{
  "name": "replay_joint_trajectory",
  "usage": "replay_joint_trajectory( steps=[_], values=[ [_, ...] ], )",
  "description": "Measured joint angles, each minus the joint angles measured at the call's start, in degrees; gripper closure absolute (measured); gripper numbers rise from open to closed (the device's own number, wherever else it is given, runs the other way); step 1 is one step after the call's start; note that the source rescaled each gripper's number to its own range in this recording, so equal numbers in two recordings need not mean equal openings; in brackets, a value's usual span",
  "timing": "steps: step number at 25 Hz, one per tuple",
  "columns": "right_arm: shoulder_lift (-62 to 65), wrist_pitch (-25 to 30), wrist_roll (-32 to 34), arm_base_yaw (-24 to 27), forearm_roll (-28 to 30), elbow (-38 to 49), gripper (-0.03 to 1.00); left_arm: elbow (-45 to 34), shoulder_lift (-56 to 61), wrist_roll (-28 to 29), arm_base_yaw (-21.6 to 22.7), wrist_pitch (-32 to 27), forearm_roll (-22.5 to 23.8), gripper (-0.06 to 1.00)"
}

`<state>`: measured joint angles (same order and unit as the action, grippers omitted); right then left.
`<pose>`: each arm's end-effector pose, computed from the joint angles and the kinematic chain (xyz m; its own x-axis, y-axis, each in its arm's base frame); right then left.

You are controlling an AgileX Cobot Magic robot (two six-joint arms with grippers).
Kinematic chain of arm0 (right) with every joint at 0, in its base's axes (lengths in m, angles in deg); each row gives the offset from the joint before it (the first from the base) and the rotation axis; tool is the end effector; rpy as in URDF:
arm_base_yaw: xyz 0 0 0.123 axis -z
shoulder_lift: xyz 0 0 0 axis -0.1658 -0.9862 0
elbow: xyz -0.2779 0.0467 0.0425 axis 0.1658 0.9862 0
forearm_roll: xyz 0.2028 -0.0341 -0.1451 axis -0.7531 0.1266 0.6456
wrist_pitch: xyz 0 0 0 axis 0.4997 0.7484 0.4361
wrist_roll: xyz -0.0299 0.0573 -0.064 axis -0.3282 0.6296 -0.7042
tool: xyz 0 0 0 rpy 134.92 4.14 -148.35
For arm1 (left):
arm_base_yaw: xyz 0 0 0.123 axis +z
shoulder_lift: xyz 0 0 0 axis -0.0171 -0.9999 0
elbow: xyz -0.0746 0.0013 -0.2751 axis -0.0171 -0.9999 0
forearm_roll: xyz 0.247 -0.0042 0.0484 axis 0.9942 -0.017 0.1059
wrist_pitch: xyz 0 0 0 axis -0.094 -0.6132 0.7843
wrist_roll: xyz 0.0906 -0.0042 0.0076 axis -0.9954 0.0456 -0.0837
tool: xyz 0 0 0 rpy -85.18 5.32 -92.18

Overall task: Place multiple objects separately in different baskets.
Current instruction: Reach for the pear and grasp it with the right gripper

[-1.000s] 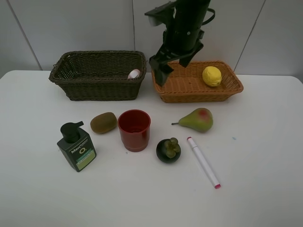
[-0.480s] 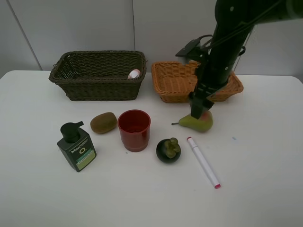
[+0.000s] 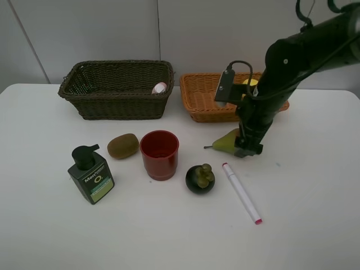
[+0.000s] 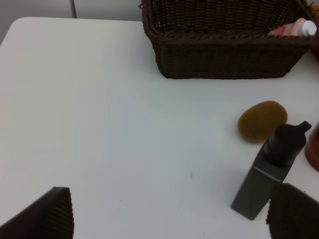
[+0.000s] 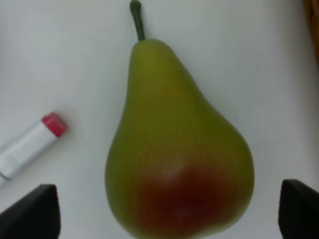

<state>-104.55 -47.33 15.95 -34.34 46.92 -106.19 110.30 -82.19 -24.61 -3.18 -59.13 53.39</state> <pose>0.3201 0.1357 0.1594 -0.2338 -0.9685 -0.0861 -0.9216 0.2489 -0.2978 -0.0064 0.0023 0.2773 -0.4563 -0.0977 -0.8845 -0.0051 0.9942 -0.1072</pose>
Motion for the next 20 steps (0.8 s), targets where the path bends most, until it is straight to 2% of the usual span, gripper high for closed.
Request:
replay_joint_trajectory(
  steps=[8,20],
  values=[
    [0.0,-4.75,-0.19,0.0,4.18,1.47,0.02,0.0,0.0,0.0,0.0,0.0,0.0,-0.06],
    [-4.78,-9.59,-0.21,2.68,4.02,1.53,0.04,0.0,0.0,0.0,0.0,0.0,0.0,-0.06]
  ],
)
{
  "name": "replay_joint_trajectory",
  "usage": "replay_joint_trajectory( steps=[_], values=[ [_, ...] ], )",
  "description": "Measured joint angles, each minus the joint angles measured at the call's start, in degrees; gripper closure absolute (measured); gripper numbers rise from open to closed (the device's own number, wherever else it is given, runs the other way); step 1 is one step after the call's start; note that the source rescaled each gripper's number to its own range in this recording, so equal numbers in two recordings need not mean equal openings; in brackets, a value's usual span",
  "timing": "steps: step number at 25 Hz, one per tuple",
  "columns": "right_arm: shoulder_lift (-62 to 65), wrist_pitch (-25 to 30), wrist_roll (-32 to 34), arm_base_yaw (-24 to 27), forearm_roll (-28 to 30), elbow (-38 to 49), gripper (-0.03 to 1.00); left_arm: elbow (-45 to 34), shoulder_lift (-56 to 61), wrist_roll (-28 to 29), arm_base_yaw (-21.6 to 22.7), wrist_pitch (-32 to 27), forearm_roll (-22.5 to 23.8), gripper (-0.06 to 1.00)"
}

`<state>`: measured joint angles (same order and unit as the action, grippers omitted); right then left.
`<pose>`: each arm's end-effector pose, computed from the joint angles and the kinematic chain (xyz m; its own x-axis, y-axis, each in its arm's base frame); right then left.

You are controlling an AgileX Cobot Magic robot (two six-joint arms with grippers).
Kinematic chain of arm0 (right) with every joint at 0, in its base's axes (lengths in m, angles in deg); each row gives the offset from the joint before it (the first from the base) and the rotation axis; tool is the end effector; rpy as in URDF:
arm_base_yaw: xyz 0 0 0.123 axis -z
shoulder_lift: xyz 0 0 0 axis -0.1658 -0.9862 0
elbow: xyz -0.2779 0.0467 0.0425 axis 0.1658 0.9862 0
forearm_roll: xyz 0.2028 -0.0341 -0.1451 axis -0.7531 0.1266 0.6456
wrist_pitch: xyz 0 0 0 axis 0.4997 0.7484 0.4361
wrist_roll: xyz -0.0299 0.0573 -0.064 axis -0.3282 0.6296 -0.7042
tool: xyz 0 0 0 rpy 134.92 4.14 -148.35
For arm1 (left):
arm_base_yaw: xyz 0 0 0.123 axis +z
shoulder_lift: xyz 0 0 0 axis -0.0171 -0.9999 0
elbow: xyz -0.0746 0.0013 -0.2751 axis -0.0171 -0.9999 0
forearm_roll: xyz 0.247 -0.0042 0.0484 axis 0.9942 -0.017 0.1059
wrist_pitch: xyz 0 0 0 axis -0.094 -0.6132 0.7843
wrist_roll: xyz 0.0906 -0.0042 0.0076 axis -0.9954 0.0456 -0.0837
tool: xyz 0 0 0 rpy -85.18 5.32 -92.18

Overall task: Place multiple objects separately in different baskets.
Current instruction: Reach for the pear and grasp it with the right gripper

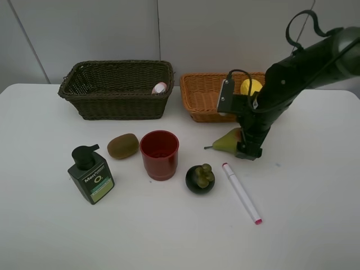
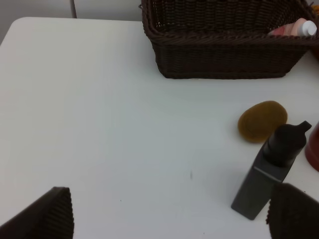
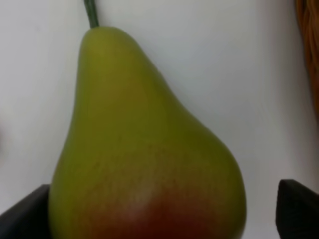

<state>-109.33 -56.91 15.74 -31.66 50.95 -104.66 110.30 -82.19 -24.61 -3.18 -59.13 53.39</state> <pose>0.3355 0.1245 0.1287 -0.1957 -0.9761 -0.0950 -0.9106 0.2168 -0.3517 -0.0064 0.0023 0.2773 -0.4563 -0.0977 -0.8845 -0.0051 0.9942 -0.1072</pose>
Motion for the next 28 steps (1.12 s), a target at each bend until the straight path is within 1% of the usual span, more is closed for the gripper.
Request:
replay_joint_trajectory(
  steps=[5,14,16,17,18,19,20,28],
  values=[
    [-1.49,-2.6,0.0,0.04,-0.31,0.0,0.04,0.0,0.0,0.0,0.0,0.0,0.0,-0.06],
    [-3.04,-3.45,-0.11,0.04,-0.54,0.0,0.05,0.0,0.0,0.0,0.0,0.0,0.0,-0.06],
    [-3.04,-3.45,-0.13,0.04,-0.54,0.0,0.09,0.0,0.0,0.0,0.0,0.0,0.0,-0.06],
    [-3.04,-3.45,-0.13,0.04,-0.54,0.0,0.12,0.0,0.0,0.0,0.0,0.0,0.0,-0.06],
    [-3.04,-3.45,-0.13,0.04,-0.54,0.0,0.17,0.0,0.0,0.0,0.0,0.0,0.0,-0.06],
    [-3.04,-3.29,-0.13,0.04,-0.54,0.0,0.25,0.0,0.0,0.0,0.0,0.0,0.0,-0.06],
    [-3.04,-3.14,-0.17,0.04,-0.54,0.0,0.27,0.0,0.0,0.0,0.0,0.0,0.0,-0.06],
    [-3.04,-1.95,-0.17,0.04,-0.89,0.0,0.27,0.0,0.0,0.0,0.0,0.0,0.0,-0.06]
  ],
)
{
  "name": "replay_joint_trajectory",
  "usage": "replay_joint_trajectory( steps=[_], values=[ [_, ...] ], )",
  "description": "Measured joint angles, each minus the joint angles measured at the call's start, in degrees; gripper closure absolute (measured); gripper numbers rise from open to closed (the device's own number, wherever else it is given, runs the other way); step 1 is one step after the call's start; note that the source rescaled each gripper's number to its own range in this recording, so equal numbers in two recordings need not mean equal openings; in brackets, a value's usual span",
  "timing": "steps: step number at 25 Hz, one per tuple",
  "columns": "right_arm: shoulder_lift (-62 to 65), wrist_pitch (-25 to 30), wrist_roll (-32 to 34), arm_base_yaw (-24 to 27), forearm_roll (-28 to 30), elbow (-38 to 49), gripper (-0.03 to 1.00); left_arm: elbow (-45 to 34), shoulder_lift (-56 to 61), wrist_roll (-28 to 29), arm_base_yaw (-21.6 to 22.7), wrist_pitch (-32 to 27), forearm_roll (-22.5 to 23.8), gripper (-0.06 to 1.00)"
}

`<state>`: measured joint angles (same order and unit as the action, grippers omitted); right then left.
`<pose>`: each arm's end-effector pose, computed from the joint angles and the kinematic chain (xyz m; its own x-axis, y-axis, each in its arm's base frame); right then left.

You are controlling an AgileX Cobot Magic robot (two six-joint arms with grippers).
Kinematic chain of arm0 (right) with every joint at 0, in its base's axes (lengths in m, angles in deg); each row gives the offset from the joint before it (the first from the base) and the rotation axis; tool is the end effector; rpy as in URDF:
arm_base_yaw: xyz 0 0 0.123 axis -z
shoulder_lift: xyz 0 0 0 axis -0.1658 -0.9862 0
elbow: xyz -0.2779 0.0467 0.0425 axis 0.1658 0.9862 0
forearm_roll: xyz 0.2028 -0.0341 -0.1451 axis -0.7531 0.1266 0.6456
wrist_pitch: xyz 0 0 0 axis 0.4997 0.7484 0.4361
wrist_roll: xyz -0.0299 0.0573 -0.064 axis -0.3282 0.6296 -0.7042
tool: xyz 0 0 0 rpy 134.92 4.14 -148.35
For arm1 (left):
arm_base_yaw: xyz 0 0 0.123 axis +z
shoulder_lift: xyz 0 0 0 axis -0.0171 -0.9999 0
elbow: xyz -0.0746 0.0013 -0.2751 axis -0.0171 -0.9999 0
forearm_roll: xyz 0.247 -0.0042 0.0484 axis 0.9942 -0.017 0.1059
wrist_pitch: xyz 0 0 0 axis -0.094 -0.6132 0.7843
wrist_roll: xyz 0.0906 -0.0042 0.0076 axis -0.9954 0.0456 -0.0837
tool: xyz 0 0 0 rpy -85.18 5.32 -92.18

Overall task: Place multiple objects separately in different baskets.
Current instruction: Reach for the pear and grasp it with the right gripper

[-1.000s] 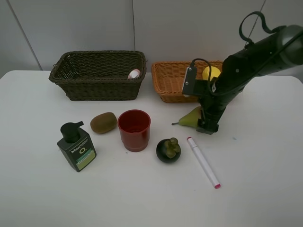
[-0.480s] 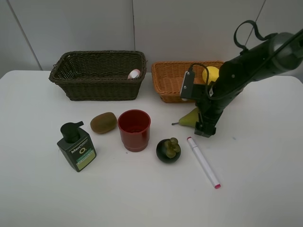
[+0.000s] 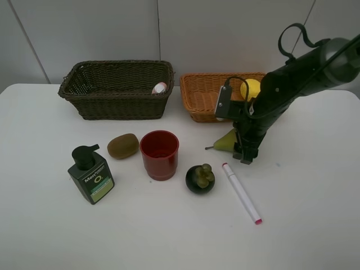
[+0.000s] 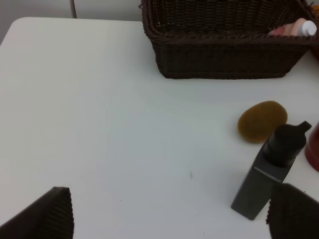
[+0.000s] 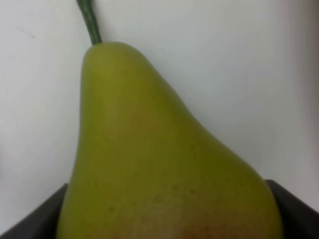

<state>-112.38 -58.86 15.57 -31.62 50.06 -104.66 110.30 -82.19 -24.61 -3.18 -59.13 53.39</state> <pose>0.3375 0.1265 0.1104 -0.2009 -0.9748 -0.0971 -0.9187 0.2219 -0.3269 -0.0064 0.0023 0.2773 -0.4563 -0.0977 -0.8845 -0.0051 0.9942 -0.1072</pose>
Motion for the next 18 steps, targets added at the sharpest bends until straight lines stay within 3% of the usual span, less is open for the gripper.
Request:
replay_joint_trajectory(
  steps=[18],
  values=[
    [0.0,0.02,0.0,0.0,-0.49,0.0,0.27,0.0,0.0,0.0,0.0,0.0,0.0,-0.06]
  ],
)
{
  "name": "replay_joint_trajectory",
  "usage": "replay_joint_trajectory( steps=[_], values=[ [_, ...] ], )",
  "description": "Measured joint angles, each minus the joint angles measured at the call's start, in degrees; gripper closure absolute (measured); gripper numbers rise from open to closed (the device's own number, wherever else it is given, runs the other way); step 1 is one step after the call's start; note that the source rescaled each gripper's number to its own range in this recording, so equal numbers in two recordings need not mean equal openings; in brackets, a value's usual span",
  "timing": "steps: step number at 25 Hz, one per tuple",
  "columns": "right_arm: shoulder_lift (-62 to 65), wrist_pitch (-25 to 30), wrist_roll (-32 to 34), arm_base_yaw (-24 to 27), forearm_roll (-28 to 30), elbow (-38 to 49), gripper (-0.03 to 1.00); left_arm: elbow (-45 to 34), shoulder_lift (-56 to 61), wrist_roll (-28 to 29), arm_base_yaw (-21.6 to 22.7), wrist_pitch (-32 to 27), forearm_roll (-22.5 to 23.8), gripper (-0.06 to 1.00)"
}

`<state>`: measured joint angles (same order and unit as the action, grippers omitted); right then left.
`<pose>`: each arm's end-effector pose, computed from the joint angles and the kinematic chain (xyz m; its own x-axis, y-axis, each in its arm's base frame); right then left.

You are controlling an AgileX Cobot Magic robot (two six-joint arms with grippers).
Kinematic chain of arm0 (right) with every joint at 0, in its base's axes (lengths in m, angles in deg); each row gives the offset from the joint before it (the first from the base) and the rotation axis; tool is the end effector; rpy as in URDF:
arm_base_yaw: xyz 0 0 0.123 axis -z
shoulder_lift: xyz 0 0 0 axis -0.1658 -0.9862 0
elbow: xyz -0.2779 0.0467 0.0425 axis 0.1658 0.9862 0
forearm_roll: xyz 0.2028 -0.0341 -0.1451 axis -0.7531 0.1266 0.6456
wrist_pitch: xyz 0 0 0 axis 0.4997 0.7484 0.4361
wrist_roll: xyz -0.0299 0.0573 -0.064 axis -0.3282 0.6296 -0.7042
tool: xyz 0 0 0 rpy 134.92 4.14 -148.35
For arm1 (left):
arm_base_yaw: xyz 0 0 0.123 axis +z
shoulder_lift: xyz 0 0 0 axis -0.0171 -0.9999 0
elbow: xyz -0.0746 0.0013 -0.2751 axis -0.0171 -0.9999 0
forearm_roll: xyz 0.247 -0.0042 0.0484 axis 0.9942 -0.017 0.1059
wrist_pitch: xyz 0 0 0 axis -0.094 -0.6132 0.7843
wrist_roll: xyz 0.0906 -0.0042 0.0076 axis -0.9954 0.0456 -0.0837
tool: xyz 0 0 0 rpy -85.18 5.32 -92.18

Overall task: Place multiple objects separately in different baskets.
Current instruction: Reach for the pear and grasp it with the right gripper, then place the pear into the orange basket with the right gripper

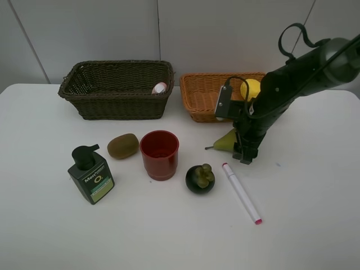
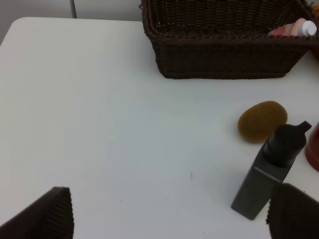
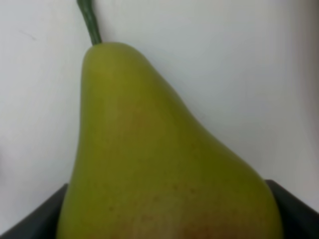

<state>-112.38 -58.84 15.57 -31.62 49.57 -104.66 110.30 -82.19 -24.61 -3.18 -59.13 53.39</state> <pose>0.3373 0.1267 0.1104 -0.2074 -0.9730 -0.1016 -0.9180 0.2294 -0.3235 -0.0064 0.0023 0.2773 -0.4563 -0.0977 -0.8845 -0.0051 0.9942 -0.1072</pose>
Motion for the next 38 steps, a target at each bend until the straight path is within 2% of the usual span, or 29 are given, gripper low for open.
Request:
replay_joint_trajectory(
  steps=[8,17,21,25,35,38],
  values=[
    [5.19,3.35,0.0,0.0,-1.97,0.18,0.27,0.0,0.0,0.0,0.0,0.0,0.0,-0.06],
    [17.82,13.91,0.0,0.0,-2.66,0.2,0.27,0.0,0.0,0.0,0.0,0.0,0.0,-0.06],
    [22.6,13.82,0.0,0.0,-2.77,0.2,0.27,0.0,0.0,0.0,0.0,0.0,0.0,-0.06],
    [24.84,8.38,0.0,0.0,-3.38,0.2,0.27,0.0,0.0,0.0,0.0,0.0,0.0,-0.06],
    [23.82,-18.3,0.21,0.13,-16.3,0.24,0.27,0.0,0.0,0.0,0.0,0.0,0.0,-0.06],
    [20.45,-23.82,0.21,1.08,-20.13,-0.77,0.27,0.0,0.0,0.0,0.0,0.0,0.0,-0.06]
  ],
)
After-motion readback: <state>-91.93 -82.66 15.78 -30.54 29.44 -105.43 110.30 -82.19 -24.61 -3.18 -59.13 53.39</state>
